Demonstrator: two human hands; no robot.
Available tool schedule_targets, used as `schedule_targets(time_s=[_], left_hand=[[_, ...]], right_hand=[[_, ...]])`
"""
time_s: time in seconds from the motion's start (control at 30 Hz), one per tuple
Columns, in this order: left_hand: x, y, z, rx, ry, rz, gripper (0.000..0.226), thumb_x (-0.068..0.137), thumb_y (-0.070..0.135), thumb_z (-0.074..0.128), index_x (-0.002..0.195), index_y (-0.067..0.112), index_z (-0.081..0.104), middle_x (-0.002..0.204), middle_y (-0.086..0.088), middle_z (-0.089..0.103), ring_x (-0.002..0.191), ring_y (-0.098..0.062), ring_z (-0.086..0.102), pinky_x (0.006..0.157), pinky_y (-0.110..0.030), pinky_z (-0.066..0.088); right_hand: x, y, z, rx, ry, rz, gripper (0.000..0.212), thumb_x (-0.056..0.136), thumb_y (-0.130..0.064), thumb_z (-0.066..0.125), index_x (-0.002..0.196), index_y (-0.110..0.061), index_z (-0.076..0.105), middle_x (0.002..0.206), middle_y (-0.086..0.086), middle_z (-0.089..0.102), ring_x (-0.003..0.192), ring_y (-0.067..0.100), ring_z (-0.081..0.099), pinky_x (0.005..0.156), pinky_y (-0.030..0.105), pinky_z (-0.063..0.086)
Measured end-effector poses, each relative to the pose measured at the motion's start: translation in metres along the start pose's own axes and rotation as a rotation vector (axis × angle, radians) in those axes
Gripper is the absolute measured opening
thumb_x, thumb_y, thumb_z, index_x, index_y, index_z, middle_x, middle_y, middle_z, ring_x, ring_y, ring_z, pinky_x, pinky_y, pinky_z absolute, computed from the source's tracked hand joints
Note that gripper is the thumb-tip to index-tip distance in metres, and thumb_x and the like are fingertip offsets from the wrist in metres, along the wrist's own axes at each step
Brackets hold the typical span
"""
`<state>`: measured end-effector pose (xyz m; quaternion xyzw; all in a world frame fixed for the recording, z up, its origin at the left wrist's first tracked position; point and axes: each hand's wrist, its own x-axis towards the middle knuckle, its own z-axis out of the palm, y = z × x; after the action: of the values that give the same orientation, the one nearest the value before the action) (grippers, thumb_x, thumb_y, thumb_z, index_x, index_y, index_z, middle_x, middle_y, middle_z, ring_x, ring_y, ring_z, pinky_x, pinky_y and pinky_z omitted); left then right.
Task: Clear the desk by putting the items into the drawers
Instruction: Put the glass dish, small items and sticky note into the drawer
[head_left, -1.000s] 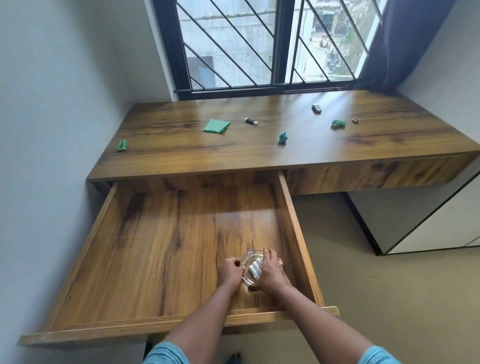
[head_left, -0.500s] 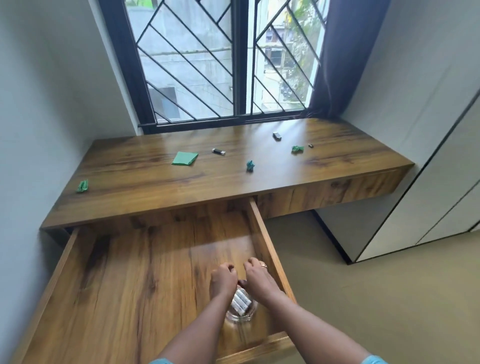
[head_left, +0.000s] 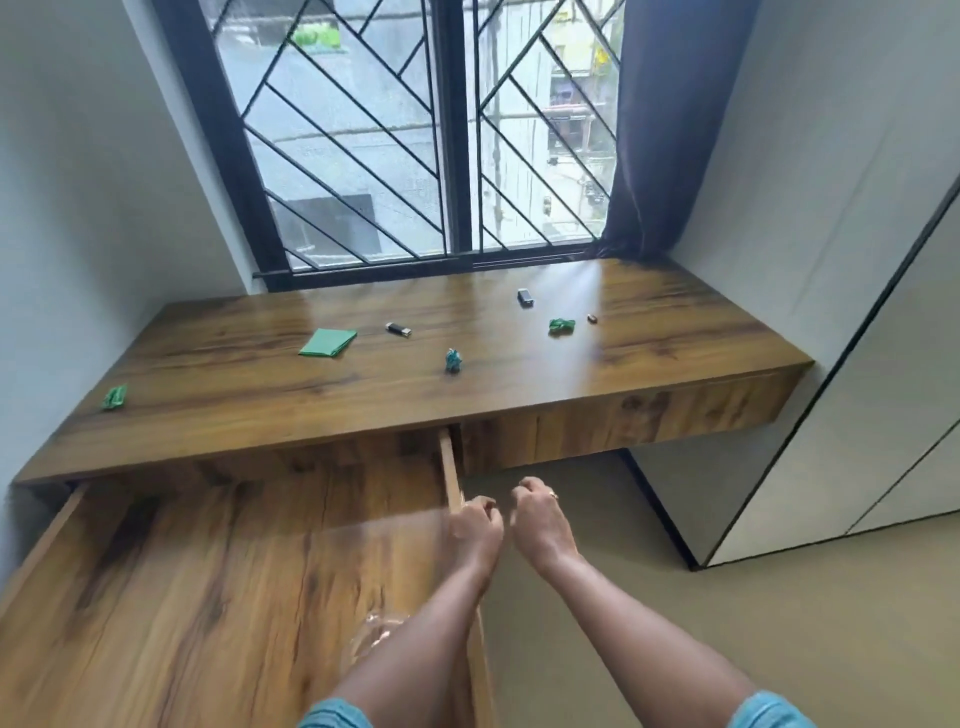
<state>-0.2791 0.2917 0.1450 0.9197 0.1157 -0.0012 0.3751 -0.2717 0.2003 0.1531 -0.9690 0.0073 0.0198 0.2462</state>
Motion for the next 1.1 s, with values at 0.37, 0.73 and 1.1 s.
schedule_targets(time_s=[0.37, 0.73, 1.1], left_hand=[[0.019, 0.095, 0.066, 0.063, 0.077, 0.044, 0.032, 0.093, 0.023, 0.049, 0.120, 0.015, 0.064, 0.119, -0.004, 0.067, 0.109, -0.018, 0.063, 0.089, -0.028, 0.050], [0.144, 0.123, 0.058, 0.041, 0.248, -0.037, 0.030, 0.095, 0.020, 0.050, 0.121, 0.010, 0.062, 0.117, -0.010, 0.067, 0.106, -0.020, 0.063, 0.084, -0.022, 0.049], [0.299, 0.119, -0.008, 0.007, 0.438, -0.231, 0.030, 0.092, 0.021, 0.049, 0.114, 0.011, 0.066, 0.113, -0.016, 0.066, 0.109, -0.032, 0.059, 0.086, -0.035, 0.049]], right_hand=[[0.068, 0.086, -0.050, 0.043, 0.003, 0.025, 0.030, 0.093, -0.009, 0.042, 0.120, 0.001, 0.051, 0.127, 0.018, 0.047, 0.116, 0.032, 0.048, 0.094, 0.037, 0.043], [0.191, 0.072, -0.065, 0.090, 0.052, -0.072, 0.031, 0.090, -0.003, 0.045, 0.115, 0.001, 0.061, 0.122, 0.018, 0.055, 0.112, 0.029, 0.055, 0.093, 0.028, 0.045], [0.335, 0.037, -0.100, 0.121, 0.090, -0.167, 0.031, 0.086, -0.001, 0.048, 0.114, 0.004, 0.060, 0.122, 0.020, 0.054, 0.111, 0.036, 0.055, 0.094, 0.035, 0.046]])
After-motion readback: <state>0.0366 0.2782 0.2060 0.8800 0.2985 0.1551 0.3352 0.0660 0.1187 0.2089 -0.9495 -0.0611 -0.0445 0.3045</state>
